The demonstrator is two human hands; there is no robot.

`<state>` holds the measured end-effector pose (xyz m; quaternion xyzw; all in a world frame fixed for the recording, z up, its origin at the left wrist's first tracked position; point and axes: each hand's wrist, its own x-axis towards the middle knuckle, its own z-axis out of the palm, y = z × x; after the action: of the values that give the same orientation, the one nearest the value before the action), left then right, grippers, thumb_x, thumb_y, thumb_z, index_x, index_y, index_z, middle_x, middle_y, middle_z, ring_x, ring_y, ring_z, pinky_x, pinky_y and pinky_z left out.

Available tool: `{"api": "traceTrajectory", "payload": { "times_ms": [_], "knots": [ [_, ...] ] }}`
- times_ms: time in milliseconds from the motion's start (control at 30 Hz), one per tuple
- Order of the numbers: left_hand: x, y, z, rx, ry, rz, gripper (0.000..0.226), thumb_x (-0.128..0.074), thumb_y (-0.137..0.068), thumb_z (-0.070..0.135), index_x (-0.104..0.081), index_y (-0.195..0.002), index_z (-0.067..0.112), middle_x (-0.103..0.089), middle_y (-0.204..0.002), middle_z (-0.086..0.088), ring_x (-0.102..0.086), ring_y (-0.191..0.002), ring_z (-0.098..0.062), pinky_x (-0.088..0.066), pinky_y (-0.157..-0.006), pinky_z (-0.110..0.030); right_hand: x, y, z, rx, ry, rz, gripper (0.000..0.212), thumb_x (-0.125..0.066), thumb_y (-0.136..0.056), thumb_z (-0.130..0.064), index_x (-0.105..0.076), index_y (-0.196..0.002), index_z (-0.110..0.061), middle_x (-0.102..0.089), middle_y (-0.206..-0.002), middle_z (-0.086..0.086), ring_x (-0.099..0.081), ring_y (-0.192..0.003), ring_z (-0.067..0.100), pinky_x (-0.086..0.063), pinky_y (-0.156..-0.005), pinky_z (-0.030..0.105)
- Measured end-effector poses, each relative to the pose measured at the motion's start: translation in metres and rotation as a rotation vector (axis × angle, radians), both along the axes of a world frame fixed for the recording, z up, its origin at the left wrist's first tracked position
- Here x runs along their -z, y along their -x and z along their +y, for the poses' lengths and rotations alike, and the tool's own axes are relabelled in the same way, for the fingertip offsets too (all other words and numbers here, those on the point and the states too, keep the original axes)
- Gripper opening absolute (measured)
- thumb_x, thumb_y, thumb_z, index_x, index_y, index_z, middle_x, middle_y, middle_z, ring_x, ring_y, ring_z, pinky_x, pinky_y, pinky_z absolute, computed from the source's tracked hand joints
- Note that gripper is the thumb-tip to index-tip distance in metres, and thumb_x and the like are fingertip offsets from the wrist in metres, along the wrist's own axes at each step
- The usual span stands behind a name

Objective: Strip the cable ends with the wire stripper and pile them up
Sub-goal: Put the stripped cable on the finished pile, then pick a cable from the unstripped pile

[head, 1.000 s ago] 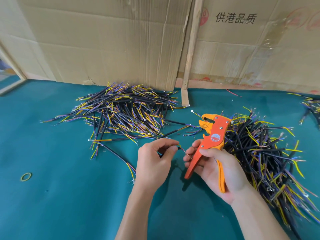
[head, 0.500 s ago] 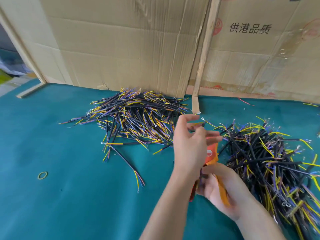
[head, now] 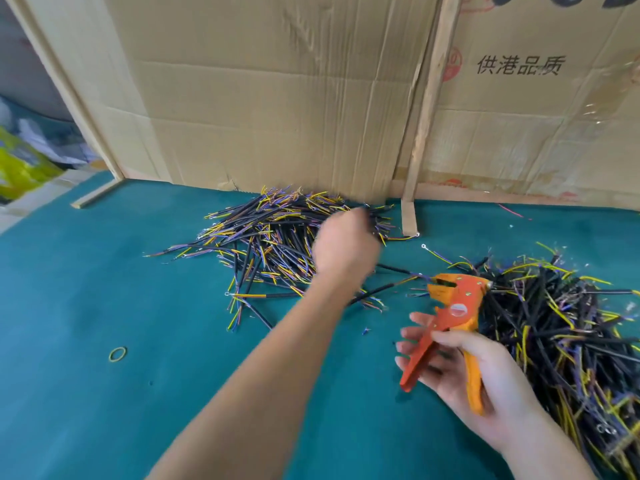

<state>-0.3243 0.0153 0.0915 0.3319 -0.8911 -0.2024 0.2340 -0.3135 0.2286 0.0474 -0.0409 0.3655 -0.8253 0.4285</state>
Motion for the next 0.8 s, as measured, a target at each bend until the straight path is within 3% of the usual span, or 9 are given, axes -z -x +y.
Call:
{"api": "traceTrajectory", "payload": {
  "times_ms": [100, 233, 333, 400, 500, 600, 667, 733, 800],
  "knots": [
    [0.022, -0.033, -0.062, -0.197, 0.042, -0.259, 0.024, -0.053, -0.091, 0.019, -0.062, -0.111, 0.01, -0.066, -0.118, -0.015, -0.063, -0.107, -0.039, -0.047, -0.077, -0.039, 0.008, 0.011, 0.004, 0.104, -0.177, 0.038, 0.054, -0.059, -0.073, -0.006, -0.059, -0.126, 0.01, -0.069, -0.102, 0.029, -0.072, -0.084, 0.041, -0.063, -0.071, 0.048],
    [0.033, -0.028, -0.082, -0.159, 0.083, -0.31, 0.038, -0.061, -0.093, 0.044, -0.06, -0.112, 0.011, -0.065, -0.111, -0.011, -0.064, -0.104, -0.037, -0.042, -0.07, -0.037, 0.015, 0.007, 0.003, 0.094, -0.09, 0.015, 0.054, -0.059, -0.075, -0.006, -0.059, -0.126, 0.01, -0.069, -0.101, 0.029, -0.072, -0.085, 0.041, -0.063, -0.073, 0.048],
    [0.027, -0.019, -0.079, -0.155, 0.139, -0.431, 0.019, -0.063, -0.091, 0.029, -0.061, -0.102, 0.014, -0.061, -0.094, -0.007, -0.062, -0.091, -0.034, -0.04, -0.065, -0.036, 0.012, 0.004, 0.002, 0.081, -0.113, 0.044, 0.054, -0.059, -0.075, -0.006, -0.059, -0.126, 0.01, -0.069, -0.101, 0.029, -0.072, -0.085, 0.041, -0.063, -0.073, 0.049],
    [0.023, -0.014, -0.077, -0.135, 0.165, -0.495, 0.015, -0.06, -0.09, 0.021, -0.063, -0.102, 0.013, -0.046, -0.078, -0.003, -0.061, -0.088, -0.034, -0.04, -0.064, -0.036, 0.015, 0.007, 0.003, 0.06, -0.102, 0.052, 0.054, -0.059, -0.075, -0.006, -0.059, -0.126, 0.01, -0.069, -0.1, 0.029, -0.072, -0.086, 0.041, -0.063, -0.072, 0.048],
    [0.02, -0.011, -0.08, -0.102, 0.111, -0.506, 0.011, -0.056, -0.09, 0.016, -0.06, -0.099, 0.011, -0.045, -0.081, -0.005, -0.054, -0.082, -0.033, -0.042, -0.067, -0.038, 0.016, 0.009, 0.003, 0.046, -0.094, 0.05, 0.055, -0.06, -0.074, -0.006, -0.059, -0.127, 0.01, -0.069, -0.1, 0.03, -0.073, -0.086, 0.041, -0.062, -0.073, 0.048],
    [0.009, -0.012, -0.086, -0.09, -0.047, -0.414, 0.012, -0.052, -0.092, 0.017, -0.057, -0.096, 0.007, -0.055, -0.095, -0.013, -0.055, -0.087, -0.035, -0.044, -0.072, -0.038, 0.017, 0.011, 0.003, 0.035, -0.08, 0.054, 0.054, -0.061, -0.075, -0.006, -0.059, -0.127, 0.009, -0.069, -0.102, 0.03, -0.072, -0.088, 0.042, -0.062, -0.076, 0.05],
    [-0.003, -0.015, -0.09, -0.046, -0.216, -0.243, 0.019, -0.051, -0.093, 0.017, -0.065, -0.095, 0.003, -0.063, -0.097, -0.018, -0.061, -0.092, -0.039, -0.048, -0.074, -0.035, 0.018, 0.012, 0.003, 0.035, -0.09, 0.049, 0.054, -0.061, -0.075, -0.006, -0.058, -0.128, 0.009, -0.069, -0.102, 0.03, -0.072, -0.088, 0.042, -0.062, -0.076, 0.05],
    [-0.012, -0.026, -0.083, -0.043, -0.357, -0.023, 0.02, -0.053, -0.09, 0.016, -0.062, -0.076, 0.006, -0.06, -0.078, -0.014, -0.055, -0.078, -0.036, -0.043, -0.066, -0.032, 0.017, 0.012, 0.003, 0.033, -0.081, 0.041, 0.054, -0.06, -0.075, -0.006, -0.058, -0.127, 0.009, -0.069, -0.101, 0.03, -0.072, -0.087, 0.041, -0.063, -0.075, 0.05],
    [-0.017, -0.04, -0.065, -0.055, -0.449, 0.197, 0.024, -0.053, -0.089, 0.017, -0.053, -0.07, 0.002, -0.051, -0.067, -0.011, -0.044, -0.069, -0.027, -0.036, -0.064, -0.033, 0.017, 0.011, 0.003, 0.028, -0.081, 0.045, 0.054, -0.061, -0.075, -0.006, -0.059, -0.126, 0.01, -0.069, -0.1, 0.03, -0.072, -0.083, 0.041, -0.063, -0.074, 0.049]
  ]
}}
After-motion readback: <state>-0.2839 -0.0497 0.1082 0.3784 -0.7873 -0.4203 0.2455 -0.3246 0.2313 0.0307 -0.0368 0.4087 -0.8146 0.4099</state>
